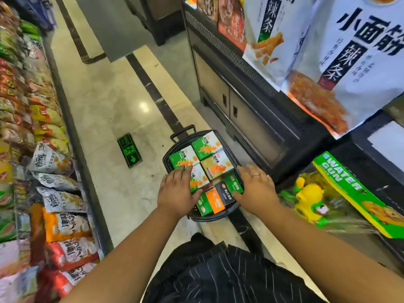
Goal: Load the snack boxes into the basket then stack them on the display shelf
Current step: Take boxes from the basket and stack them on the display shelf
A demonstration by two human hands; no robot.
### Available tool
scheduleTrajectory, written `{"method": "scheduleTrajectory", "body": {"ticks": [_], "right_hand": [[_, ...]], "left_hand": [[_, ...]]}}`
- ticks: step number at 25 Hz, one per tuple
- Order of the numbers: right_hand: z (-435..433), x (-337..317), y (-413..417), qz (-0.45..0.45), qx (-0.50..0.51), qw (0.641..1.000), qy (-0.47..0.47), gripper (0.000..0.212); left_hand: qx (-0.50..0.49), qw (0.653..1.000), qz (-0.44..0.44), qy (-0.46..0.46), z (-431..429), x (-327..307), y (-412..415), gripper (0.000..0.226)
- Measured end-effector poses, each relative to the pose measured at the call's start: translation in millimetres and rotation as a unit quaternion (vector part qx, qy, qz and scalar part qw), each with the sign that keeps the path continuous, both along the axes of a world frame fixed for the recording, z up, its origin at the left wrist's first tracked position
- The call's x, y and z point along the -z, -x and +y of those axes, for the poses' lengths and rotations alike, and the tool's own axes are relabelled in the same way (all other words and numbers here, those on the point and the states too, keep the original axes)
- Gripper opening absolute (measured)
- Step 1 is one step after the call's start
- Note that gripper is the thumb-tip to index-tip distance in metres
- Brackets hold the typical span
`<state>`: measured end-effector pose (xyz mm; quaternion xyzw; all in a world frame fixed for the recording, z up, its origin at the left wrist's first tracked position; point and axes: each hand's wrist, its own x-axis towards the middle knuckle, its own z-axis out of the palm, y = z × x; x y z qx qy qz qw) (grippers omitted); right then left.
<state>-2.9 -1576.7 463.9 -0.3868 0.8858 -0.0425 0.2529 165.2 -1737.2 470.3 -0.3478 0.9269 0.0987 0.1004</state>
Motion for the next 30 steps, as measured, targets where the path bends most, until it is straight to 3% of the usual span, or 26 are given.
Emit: {"method": "scheduleTrajectory", "body": {"ticks": [6,14,21,24,30], "right_hand": [[-79,46,-34,-0.037,0.096,0.994,-0.030,0.081],[-109,147,-48,-0.117,0.161,0.975,-0.098,0.080],[-153,278,-40,-0.207,0.169,0.957,-0.117,0.086],[-174,324,-44,-0.305,0.265,0.912,-0.074,0.086],[-199,383,-64,-0.394,0.541,0.737,0.095,0.067]], "left_hand": [[0.075,0.995,-0.063,-0.031,-103,42,-8,0.085],[0.078,0.984,-0.103,-0.125,-140,150,2,0.085],[-0.032,0.988,-0.073,-0.129,-171,274,11,0.083],[-0.086,0.982,-0.054,-0.162,-176,317,9,0.086],[-0.167,0.966,-0.012,-0.197,-172,361,7,0.074]]}}
